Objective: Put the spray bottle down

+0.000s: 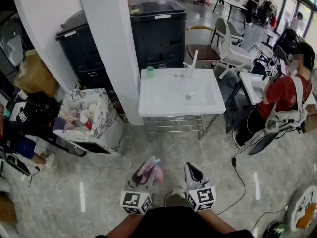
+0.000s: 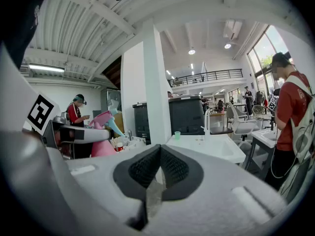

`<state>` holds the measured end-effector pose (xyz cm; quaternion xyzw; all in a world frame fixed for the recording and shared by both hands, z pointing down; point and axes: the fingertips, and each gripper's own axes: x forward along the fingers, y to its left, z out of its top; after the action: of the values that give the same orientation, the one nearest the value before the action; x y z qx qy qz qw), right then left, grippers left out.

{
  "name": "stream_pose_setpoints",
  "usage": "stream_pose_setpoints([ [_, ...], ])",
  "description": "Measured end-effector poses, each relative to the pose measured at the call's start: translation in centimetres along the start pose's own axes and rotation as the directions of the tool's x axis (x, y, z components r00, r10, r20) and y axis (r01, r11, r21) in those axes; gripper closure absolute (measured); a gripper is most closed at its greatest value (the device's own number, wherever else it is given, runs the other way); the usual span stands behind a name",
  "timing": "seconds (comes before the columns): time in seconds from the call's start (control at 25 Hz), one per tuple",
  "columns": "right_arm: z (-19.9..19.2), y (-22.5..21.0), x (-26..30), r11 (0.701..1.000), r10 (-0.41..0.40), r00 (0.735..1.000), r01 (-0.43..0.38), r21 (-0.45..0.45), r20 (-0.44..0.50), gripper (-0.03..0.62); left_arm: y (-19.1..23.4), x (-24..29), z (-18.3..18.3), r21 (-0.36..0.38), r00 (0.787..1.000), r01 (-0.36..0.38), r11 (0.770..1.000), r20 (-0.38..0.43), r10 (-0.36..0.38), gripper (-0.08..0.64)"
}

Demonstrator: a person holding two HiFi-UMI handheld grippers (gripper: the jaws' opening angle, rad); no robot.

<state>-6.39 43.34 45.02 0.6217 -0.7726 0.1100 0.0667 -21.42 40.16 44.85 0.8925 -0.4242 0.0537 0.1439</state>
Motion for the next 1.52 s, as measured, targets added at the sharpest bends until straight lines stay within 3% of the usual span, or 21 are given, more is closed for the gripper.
stream_pose_setpoints([
  [0.52,1.2,-8.3,-1.7,1.0,-0.002,0.993,0.004,-0.018,0.114,0.594,-5.7,6.1,-1.4,-0.014,0.999,0.038,0.999,0.0,-0.038,0.394],
  [0.8,-1.9,-11.5,-2.6,0.996,-0.021,0.998,0.015,0.093,0.067,0.594,-6.7,8.5,-1.8,0.021,1.0,-0.014,1.0,-0.005,0.014,0.394],
  [1.12,-0.7,-15.0,-1.6,0.994,-0.021,0.99,0.005,0.113,0.136,0.594,-5.5,12.8,-0.4,0.038,0.999,-0.032,0.999,0.001,0.032,0.394],
  [1.52,1.5,-16.5,5.5,1.0,0.029,0.995,-0.029,-0.001,0.092,0.594,-1.3,20.7,1.5,0.019,1.0,-0.003,1.0,0.029,0.002,0.394],
])
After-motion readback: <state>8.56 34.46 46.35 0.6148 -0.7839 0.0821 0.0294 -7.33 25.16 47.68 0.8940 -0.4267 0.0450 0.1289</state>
